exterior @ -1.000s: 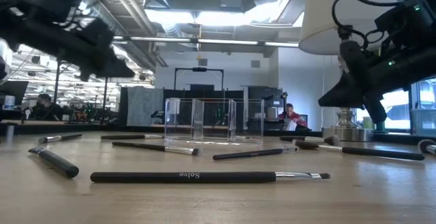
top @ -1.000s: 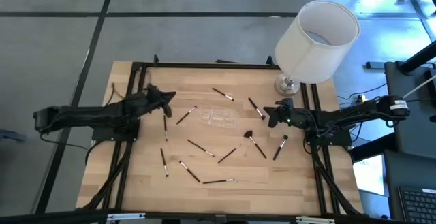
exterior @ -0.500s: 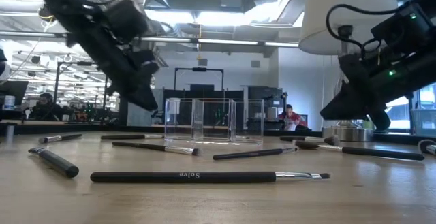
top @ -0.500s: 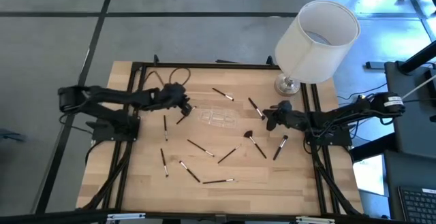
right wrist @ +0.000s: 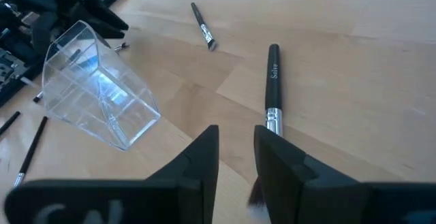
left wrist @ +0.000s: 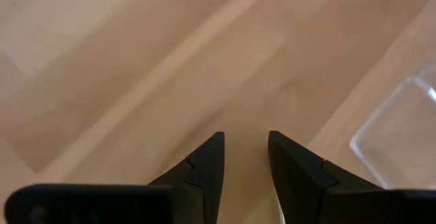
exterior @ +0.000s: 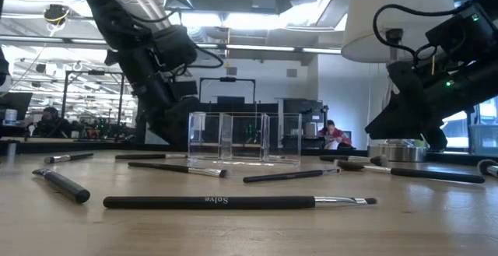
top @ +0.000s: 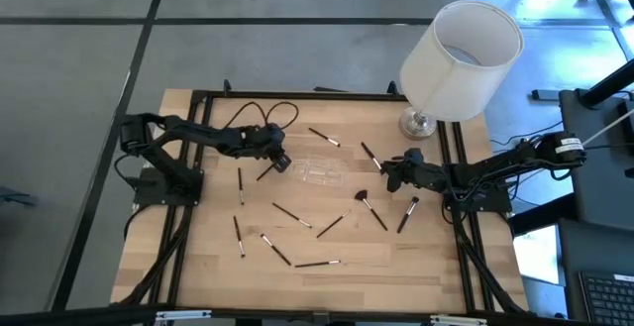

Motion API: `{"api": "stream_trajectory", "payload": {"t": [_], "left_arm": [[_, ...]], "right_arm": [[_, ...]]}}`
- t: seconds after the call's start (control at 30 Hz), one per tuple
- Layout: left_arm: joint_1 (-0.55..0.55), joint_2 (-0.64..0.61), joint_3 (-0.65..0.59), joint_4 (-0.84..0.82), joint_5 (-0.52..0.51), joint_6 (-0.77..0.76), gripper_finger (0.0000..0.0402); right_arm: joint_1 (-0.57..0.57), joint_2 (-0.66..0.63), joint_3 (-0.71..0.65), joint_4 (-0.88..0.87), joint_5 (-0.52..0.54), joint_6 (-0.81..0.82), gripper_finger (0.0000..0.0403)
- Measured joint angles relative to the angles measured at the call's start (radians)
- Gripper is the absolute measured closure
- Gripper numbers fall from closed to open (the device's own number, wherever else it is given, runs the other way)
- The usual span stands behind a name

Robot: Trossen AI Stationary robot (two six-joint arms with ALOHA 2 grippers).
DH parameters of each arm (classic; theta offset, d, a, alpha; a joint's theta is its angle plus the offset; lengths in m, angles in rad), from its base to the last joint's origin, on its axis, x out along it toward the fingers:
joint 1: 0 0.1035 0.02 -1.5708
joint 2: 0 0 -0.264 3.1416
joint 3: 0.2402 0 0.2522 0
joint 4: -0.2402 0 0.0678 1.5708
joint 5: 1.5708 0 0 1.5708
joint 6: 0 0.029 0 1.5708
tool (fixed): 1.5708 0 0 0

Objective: Put items in baskets/containers
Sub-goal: Put the eyeshadow brush into the transparent organizer

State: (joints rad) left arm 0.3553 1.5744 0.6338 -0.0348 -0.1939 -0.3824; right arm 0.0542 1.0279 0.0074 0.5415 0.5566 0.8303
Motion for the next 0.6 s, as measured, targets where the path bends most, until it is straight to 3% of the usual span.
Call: {"api": "stream_trajectory", "payload": {"t": [0.27, 0.6], "left_arm": [[0.000, 0.070, 0.004, 0.000, 0.022, 0.003, 0.0322], [0.002, 0.029, 0.001, -0.033, 0.048, 0.015, 0.0387]], "right_arm": [[0.000, 0.000, 0.000, 0.000, -0.011, 0.001, 0.0308], [0.001, 0.000, 0.000, 0.000, -0.019, 0.002, 0.0308]]}}
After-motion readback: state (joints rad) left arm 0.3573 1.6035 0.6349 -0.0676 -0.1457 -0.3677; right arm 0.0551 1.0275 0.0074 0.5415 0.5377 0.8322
